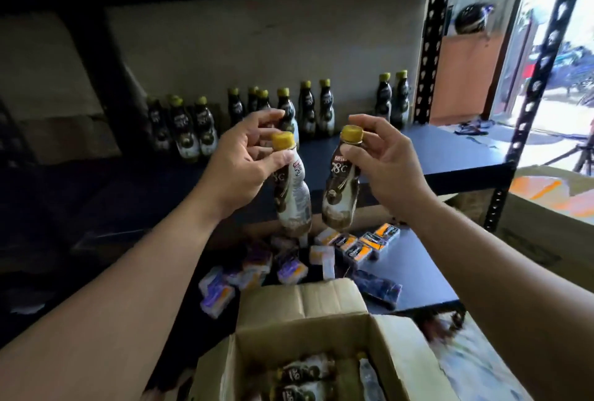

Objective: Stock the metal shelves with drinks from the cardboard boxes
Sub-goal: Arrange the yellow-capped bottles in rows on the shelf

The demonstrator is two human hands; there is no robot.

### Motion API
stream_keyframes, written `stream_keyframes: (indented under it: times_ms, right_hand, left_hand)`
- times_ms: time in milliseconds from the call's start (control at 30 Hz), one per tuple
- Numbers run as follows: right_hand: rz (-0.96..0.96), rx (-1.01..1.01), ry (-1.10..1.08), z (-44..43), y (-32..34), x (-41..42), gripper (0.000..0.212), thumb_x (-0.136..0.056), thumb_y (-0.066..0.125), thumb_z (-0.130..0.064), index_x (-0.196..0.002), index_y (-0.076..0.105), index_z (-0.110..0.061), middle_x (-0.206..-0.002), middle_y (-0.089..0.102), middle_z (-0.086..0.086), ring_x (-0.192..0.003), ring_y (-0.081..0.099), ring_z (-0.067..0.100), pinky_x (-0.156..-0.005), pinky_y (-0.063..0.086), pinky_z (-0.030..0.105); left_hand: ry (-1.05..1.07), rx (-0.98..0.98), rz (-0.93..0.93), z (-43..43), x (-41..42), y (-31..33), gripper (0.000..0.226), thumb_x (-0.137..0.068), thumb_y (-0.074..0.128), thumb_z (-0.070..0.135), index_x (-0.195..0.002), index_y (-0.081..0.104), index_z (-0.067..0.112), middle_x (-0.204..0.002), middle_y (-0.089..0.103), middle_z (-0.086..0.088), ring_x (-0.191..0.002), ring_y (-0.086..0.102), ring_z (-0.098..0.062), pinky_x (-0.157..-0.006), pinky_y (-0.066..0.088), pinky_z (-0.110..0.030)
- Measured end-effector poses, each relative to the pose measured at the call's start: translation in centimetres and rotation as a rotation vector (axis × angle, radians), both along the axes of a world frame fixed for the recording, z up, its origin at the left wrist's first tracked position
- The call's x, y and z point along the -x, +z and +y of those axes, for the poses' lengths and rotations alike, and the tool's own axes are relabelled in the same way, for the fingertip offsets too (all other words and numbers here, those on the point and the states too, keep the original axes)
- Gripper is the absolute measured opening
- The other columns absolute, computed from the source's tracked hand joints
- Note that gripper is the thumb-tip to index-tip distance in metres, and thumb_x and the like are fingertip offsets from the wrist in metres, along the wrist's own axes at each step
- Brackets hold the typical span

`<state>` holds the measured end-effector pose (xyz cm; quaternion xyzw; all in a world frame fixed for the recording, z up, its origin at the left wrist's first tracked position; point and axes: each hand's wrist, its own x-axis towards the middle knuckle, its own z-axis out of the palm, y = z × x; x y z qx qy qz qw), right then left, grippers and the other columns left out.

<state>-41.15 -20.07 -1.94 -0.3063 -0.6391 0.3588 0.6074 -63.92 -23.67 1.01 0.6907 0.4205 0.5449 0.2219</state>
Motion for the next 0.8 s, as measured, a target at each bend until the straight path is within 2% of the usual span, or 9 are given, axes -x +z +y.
stream_keyframes:
  times_ms: [133, 200, 333, 400, 500, 633, 733, 800]
  right_hand:
    - [-0.063, -0.045, -0.053, 3.3, 2.9, 0.9, 0.036, -0.091, 0.074, -0.004, -0.119, 0.068, -0.026, -0.101, 0.077, -0.003, -0.097, 0.072, 0.016, -0.095, 0.059, 0.044]
    - [-0.09, -0.055, -0.064, 5.1, 3.7, 1.4, 0.036, -0.09, 0.075, -0.005, -0.119, 0.069, -0.026, -0.102, 0.078, -0.002, -0.101, 0.073, 0.019, -0.097, 0.058, 0.047]
    - [-0.117, -0.047, -0.09, 8.5, 4.4, 2.2, 0.037, -0.09, 0.076, -0.01, -0.121, 0.069, -0.028, -0.103, 0.078, -0.004, -0.101, 0.074, 0.016, -0.096, 0.059, 0.044]
    - [-0.141, -0.043, -0.101, 10.2, 4.2, 2.4, 0.037, -0.089, 0.077, -0.013, -0.118, 0.07, -0.035, -0.102, 0.078, -0.007, -0.1, 0.074, 0.013, -0.096, 0.059, 0.044]
    - [-0.195, -0.05, -0.12, 12.8, 3.5, 2.4, 0.036, -0.087, 0.078, -0.021, -0.113, 0.069, -0.044, -0.102, 0.078, -0.01, -0.099, 0.074, 0.015, -0.098, 0.057, 0.048]
    - [-0.187, -0.048, -0.123, 15.5, 1.9, 2.4, 0.036, -0.091, 0.076, -0.022, -0.118, 0.067, -0.044, -0.108, 0.077, -0.012, -0.108, 0.071, 0.011, -0.104, 0.053, 0.046]
    - [-0.199, -0.064, -0.11, 16.8, 1.4, 3.0, 0.037, -0.092, 0.074, -0.025, -0.12, 0.065, -0.048, -0.112, 0.075, -0.012, -0.112, 0.069, 0.01, -0.105, 0.052, 0.044]
    - [-0.198, -0.071, -0.107, 17.5, 1.3, 3.6, 0.038, -0.092, 0.073, -0.025, -0.121, 0.064, -0.048, -0.11, 0.076, -0.012, -0.108, 0.07, 0.008, -0.104, 0.053, 0.044]
  left_hand:
    - [0.046, -0.065, 0.052, 2.8, -0.3, 3.2, 0.031, -0.087, 0.077, 0.006, -0.116, 0.07, 0.015, -0.1, 0.07, 0.002, -0.07, 0.062, 0.002, -0.077, 0.056, -0.022]
    - [0.084, -0.084, 0.073, 4.4, -0.4, 3.8, 0.03, -0.088, 0.077, 0.008, -0.116, 0.071, 0.013, -0.102, 0.071, -0.004, -0.075, 0.062, -0.001, -0.078, 0.058, -0.024]
    - [0.11, -0.073, 0.084, 7.9, -0.3, 4.2, 0.029, -0.088, 0.077, 0.009, -0.116, 0.072, 0.014, -0.091, 0.067, -0.009, -0.071, 0.057, -0.006, -0.085, 0.059, -0.033]
    - [0.117, -0.054, 0.086, 9.7, -0.2, 3.9, 0.029, -0.088, 0.076, 0.009, -0.116, 0.071, 0.015, -0.089, 0.066, -0.004, -0.073, 0.056, -0.008, -0.087, 0.059, -0.032]
    - [0.13, -0.029, 0.115, 12.3, 0.2, 3.3, 0.028, -0.088, 0.077, 0.01, -0.115, 0.072, 0.019, -0.08, 0.061, 0.008, -0.071, 0.054, -0.003, -0.084, 0.056, -0.023]
    - [0.148, -0.017, 0.112, 15.1, 0.6, 1.7, 0.029, -0.09, 0.076, 0.017, -0.117, 0.071, 0.027, -0.095, 0.07, 0.0, -0.082, 0.063, -0.003, -0.081, 0.052, -0.017]
    - [0.103, -0.044, 0.079, 16.6, 0.3, 1.0, 0.029, -0.093, 0.072, 0.017, -0.12, 0.069, 0.026, -0.109, 0.071, 0.003, -0.097, 0.069, -0.007, -0.089, 0.054, -0.02]
    - [0.076, -0.056, 0.084, 17.6, -0.1, 0.8, 0.029, -0.094, 0.071, 0.017, -0.121, 0.067, 0.027, -0.114, 0.069, 0.008, -0.101, 0.067, -0.003, -0.094, 0.054, -0.023]
